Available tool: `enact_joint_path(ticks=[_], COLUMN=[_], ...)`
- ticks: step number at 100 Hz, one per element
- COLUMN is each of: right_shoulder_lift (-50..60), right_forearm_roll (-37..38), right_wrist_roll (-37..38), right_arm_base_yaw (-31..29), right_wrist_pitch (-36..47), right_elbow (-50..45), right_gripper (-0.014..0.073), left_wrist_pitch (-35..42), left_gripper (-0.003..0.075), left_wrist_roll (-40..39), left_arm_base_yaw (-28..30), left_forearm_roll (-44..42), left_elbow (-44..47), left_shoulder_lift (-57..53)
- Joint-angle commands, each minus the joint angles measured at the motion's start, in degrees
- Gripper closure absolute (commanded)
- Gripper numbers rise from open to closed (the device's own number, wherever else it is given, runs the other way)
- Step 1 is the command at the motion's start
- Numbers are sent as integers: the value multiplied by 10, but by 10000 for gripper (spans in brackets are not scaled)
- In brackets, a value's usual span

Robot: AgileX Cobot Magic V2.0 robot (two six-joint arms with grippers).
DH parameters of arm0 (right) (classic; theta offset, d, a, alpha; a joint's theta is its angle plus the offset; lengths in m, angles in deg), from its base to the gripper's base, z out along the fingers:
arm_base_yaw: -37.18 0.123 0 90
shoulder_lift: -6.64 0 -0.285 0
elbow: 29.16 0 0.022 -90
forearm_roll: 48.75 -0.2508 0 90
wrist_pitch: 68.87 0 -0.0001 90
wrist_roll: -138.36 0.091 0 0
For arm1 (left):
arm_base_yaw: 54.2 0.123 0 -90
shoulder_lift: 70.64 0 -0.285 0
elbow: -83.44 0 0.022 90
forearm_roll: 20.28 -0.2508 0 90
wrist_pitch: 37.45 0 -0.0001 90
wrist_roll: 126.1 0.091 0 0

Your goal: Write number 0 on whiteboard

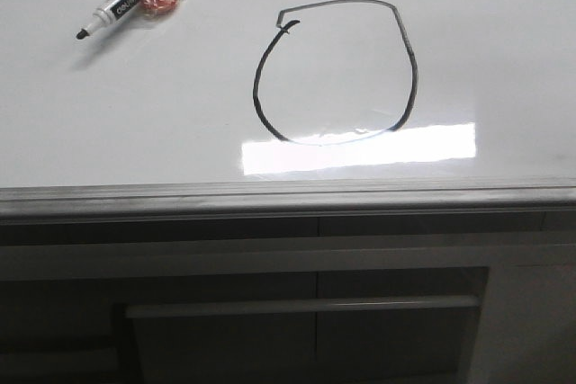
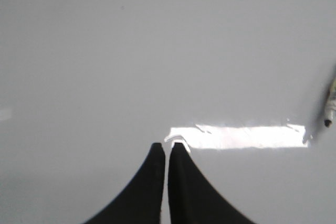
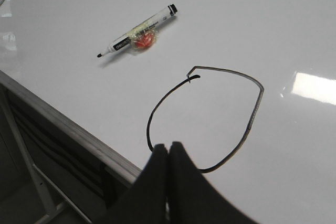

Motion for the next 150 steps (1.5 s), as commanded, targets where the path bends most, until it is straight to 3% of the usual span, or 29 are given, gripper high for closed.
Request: enact_joint_path(ticks=[1,8,31,111,127,132,144,150], right_shoulder_lift=[2,2,2,2,22,41,102,139], right_forearm_roll=[-4,-4,-4,-4,14,52,244,293], right_wrist_roll=[-5,-5,-5,-5,-5,24,258,325], right_arm_base_yaw=[-2,-2,-2,7,4,-5,-33,-62], right_wrist_pitch=[36,35,35,36,50,87,182,205], right_elbow=[15,15,15,15,-22,-53,-158,-207], right_gripper=[662,662,662,662,662,662,662,662], left_wrist_pitch=[12,-5,-186,-176,-176,-176,-176,-176], left_gripper=[740,740,740,740,740,740,740,740], left_wrist_roll=[9,9,9,9,9,9,9,9], left_arm_base_yaw=[-26,-33,-34,-33,-33,-33,-33,-33], left_forearm_roll=[24,38,95,102,102,102,102,102], left_elbow=[8,21,19,20,20,20,20,20], left_shoulder_lift=[-21,-18,-18,-18,-18,-18,-18,-18])
